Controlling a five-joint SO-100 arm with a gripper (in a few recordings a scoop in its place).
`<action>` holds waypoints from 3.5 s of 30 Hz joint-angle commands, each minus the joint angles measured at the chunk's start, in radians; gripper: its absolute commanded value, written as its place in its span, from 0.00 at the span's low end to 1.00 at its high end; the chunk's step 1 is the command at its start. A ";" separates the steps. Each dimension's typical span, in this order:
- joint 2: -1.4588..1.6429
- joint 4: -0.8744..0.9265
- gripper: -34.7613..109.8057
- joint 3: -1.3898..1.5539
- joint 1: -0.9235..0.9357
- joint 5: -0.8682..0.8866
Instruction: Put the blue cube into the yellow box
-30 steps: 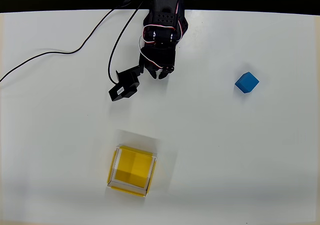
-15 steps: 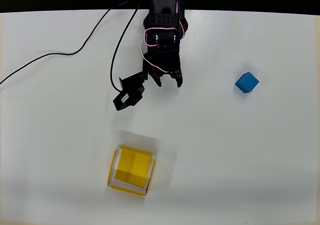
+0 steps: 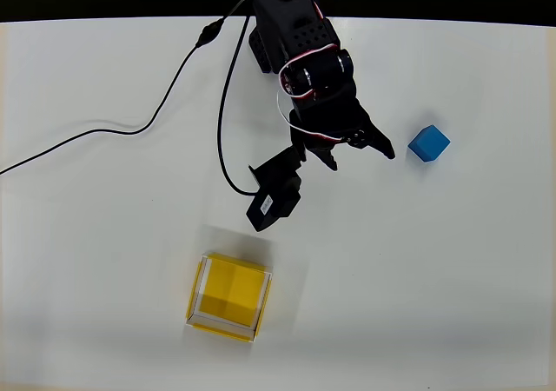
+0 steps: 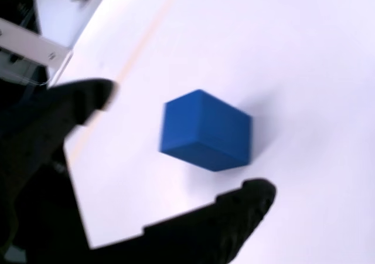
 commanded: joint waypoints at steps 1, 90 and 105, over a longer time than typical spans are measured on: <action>-0.081 0.028 0.63 -0.164 -0.114 0.000; -0.819 -0.078 0.34 -0.611 -0.225 -0.302; -0.630 -0.344 0.34 -0.563 0.276 -0.634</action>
